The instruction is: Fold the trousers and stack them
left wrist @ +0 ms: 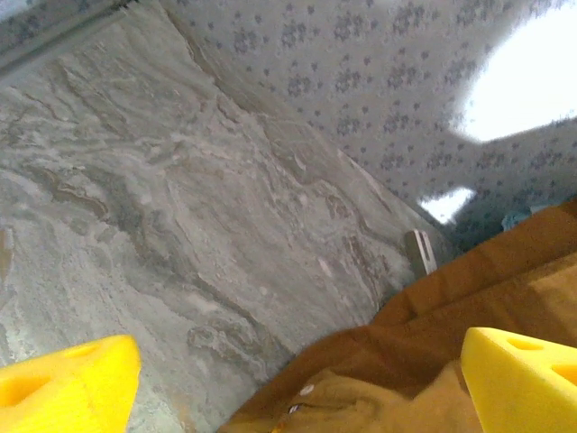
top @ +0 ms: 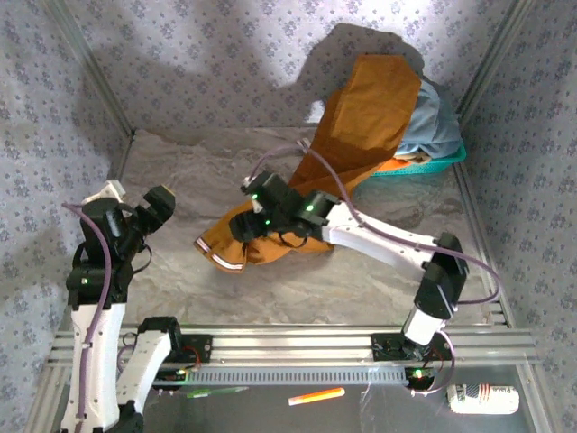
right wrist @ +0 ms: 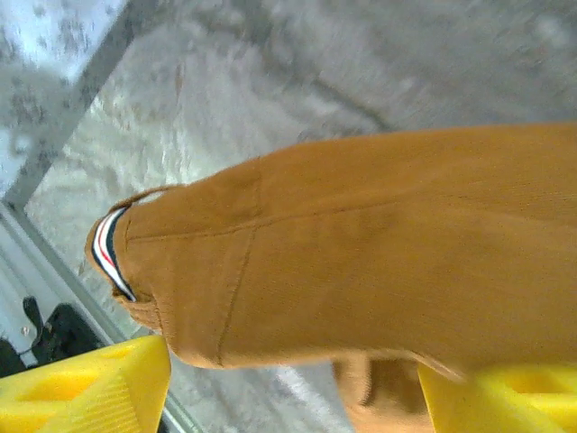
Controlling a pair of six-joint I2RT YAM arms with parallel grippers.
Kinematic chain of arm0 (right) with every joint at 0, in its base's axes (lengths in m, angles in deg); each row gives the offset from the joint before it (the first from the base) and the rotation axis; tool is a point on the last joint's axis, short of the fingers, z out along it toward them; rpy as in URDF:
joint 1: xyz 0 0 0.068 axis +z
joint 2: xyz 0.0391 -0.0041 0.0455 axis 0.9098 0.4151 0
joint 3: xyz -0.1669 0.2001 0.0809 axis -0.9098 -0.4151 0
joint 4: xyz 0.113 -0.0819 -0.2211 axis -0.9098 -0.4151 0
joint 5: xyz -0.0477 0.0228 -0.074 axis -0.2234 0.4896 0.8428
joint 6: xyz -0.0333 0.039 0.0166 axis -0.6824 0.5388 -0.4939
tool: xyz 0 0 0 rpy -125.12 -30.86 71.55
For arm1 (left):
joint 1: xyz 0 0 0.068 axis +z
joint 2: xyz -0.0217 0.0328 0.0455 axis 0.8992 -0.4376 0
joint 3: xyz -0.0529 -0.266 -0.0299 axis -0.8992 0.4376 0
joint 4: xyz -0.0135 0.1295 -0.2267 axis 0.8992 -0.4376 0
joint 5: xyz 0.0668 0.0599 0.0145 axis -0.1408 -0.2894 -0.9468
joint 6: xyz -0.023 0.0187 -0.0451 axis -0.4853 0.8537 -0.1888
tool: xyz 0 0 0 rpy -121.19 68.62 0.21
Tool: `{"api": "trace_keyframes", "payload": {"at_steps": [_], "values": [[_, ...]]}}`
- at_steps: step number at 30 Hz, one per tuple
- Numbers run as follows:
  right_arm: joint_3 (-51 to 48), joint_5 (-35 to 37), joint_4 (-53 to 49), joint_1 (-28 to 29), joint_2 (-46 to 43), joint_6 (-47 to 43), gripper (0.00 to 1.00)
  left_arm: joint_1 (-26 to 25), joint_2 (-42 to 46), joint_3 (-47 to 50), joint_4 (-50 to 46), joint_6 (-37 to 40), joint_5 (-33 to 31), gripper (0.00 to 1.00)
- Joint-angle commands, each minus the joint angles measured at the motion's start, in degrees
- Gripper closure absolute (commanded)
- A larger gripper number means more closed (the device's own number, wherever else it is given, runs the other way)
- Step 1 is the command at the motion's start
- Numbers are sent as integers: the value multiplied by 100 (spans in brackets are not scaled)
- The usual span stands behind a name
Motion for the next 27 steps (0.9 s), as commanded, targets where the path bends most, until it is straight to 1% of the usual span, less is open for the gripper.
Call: {"api": "trace_keyframes", "payload": {"at_steps": [1,3,4,6,9,11,14,16,18,20,23,25,27], "values": [[-342,315,-83,-697,-997,-134,23,-209,-369,159,-80,279,435,9],[-791,414,-109,-1275,-1374,-60,22,-568,-523,321,-36,289,314,5],[-1031,443,-132,-1572,-1563,-37,22,-804,-579,437,0,290,219,1],[-1511,413,-86,-2154,-1894,51,18,-1324,-675,607,26,257,-34,1],[-2181,103,143,-3024,-2243,155,12,-2031,-666,779,22,192,-302,0],[-2558,-194,361,-3499,-2226,120,9,-2457,-629,804,166,236,-367,0],[-2793,-697,668,-4004,-1871,49,8,-3154,-871,681,166,311,-652,0],[-2881,-847,913,-4160,-1495,151,8,-3692,-1193,586,159,367,-1049,0],[-2853,-873,1006,-4165,-1062,196,8,-4100,-1545,577,275,328,-1258,0],[-2864,-925,1161,-4101,-639,190,8,-4438,-1944,680,511,206,-1352,0],[-2822,-977,1384,-4003,-43,219,11,-4893,-2563,803,1022,53,-1291,0],[-2751,-1114,1539,-3968,318,253,15,-5190,-2866,750,1154,57,-1358,0],[-2598,-1025,1498,-3907,669,222,20,-5524,-3056,660,1197,136,-1530,0]]}}
